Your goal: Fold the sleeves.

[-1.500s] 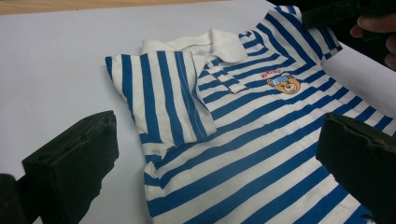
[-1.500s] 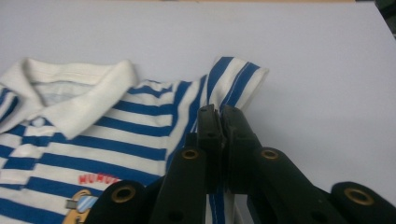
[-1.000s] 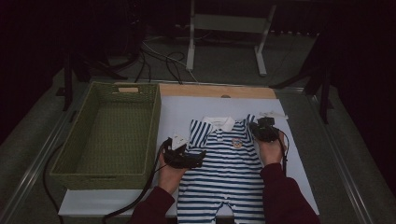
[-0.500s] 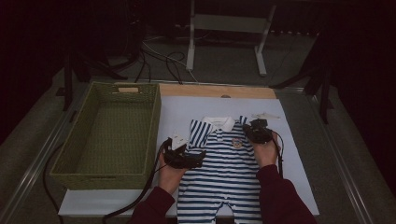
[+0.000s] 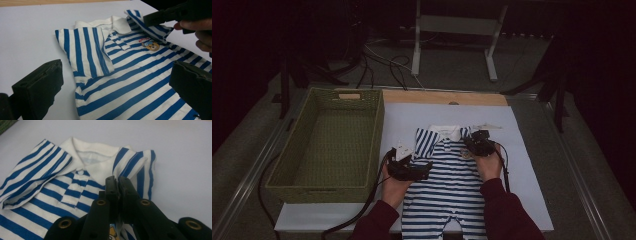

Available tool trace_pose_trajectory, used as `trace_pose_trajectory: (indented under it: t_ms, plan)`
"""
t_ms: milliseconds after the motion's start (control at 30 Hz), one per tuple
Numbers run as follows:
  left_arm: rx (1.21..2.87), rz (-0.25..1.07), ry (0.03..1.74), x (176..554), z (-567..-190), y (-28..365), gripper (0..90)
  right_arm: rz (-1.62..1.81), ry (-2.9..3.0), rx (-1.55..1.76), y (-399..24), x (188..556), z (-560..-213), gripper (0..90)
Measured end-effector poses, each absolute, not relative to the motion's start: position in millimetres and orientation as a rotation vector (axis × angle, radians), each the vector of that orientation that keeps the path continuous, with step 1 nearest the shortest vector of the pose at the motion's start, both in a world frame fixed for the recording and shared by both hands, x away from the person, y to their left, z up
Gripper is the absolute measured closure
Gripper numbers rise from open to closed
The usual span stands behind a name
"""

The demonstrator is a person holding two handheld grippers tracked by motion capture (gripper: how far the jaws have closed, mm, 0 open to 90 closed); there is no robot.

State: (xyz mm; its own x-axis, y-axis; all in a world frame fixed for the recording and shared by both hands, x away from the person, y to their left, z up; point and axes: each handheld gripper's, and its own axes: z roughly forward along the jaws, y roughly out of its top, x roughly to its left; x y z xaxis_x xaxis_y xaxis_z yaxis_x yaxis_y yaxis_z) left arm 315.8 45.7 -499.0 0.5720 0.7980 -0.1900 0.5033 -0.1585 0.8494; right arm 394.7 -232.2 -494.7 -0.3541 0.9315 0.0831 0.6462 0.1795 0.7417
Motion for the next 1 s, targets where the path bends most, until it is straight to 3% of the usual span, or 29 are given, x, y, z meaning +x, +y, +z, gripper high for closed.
trace_pose_trajectory:
  t_ms: [1000]
  plan:
    - [1.821,0.371,1.070,316.1,-499.2,46.3,0.0,1.036,2.132,1.488,-225.4,395.8,-504.5,84.8]
